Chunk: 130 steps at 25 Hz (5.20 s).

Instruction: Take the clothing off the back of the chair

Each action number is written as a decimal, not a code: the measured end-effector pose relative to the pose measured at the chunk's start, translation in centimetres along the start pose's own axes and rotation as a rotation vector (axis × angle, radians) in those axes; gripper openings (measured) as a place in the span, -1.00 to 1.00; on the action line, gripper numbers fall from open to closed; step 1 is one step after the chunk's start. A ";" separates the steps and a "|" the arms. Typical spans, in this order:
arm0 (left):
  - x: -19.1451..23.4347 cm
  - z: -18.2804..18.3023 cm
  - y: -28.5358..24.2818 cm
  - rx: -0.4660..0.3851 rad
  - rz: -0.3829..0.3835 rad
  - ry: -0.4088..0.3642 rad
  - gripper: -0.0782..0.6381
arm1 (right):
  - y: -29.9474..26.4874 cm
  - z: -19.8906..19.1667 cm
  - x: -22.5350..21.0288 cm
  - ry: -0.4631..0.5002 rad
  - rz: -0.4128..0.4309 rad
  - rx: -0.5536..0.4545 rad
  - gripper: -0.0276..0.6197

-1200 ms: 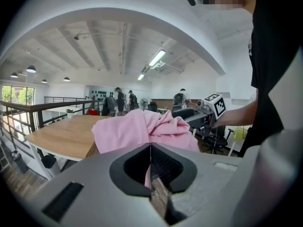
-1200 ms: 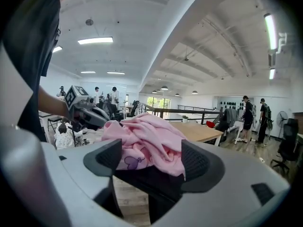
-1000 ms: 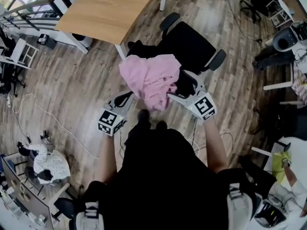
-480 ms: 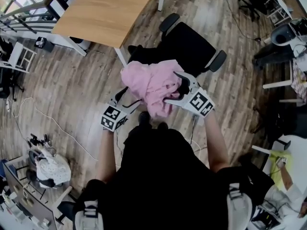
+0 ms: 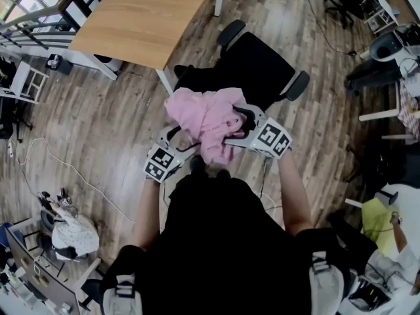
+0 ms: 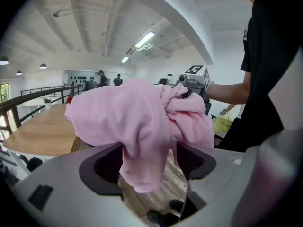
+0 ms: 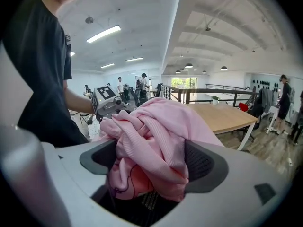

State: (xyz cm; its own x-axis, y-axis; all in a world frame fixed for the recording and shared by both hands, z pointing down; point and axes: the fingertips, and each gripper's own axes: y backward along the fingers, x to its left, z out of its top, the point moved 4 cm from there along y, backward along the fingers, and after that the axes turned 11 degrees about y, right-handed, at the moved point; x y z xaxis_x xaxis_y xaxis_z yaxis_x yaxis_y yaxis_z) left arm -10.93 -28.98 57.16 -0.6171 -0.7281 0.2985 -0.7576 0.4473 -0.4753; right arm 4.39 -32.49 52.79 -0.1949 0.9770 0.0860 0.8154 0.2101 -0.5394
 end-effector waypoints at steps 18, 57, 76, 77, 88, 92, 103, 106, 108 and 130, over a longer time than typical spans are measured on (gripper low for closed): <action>-2.9 0.9 0.2 -0.009 -0.028 -0.021 -0.40 | 0.3 0.6 2.0 0.125 0.112 0.033 -0.45; -20.3 2.2 4.4 -0.214 0.172 -0.049 -0.65 | 9.2 2.9 14.4 0.252 0.023 -0.306 -0.57; -20.0 -2.9 12.1 -0.238 0.182 -0.022 -0.66 | 4.2 6.1 21.3 0.230 0.045 -0.304 -0.57; -19.8 -3.2 12.6 -0.237 0.178 -0.013 -0.66 | 3.8 6.4 21.8 0.226 0.041 -0.301 -0.57; -18.6 -6.6 19.2 -0.238 0.125 -0.046 -0.66 | -0.5 9.4 27.5 0.187 -0.003 -0.271 -0.57; -18.4 -11.0 25.2 -0.239 0.113 -0.051 -0.65 | -4.4 11.7 33.4 0.185 -0.017 -0.260 -0.57; -18.2 -13.2 27.4 -0.227 0.100 -0.050 -0.66 | -6.2 12.0 36.3 0.170 -0.058 -0.259 -0.59; -17.9 -13.9 27.5 -0.226 0.094 -0.050 -0.65 | -6.8 11.7 36.7 0.171 -0.059 -0.251 -0.59; -17.9 -14.1 27.5 -0.225 0.090 -0.049 -0.65 | -6.9 11.6 36.8 0.164 -0.061 -0.250 -0.59; -18.0 -13.6 27.9 -0.221 0.051 -0.087 -0.65 | -6.6 12.1 37.2 0.154 -0.097 -0.235 -0.59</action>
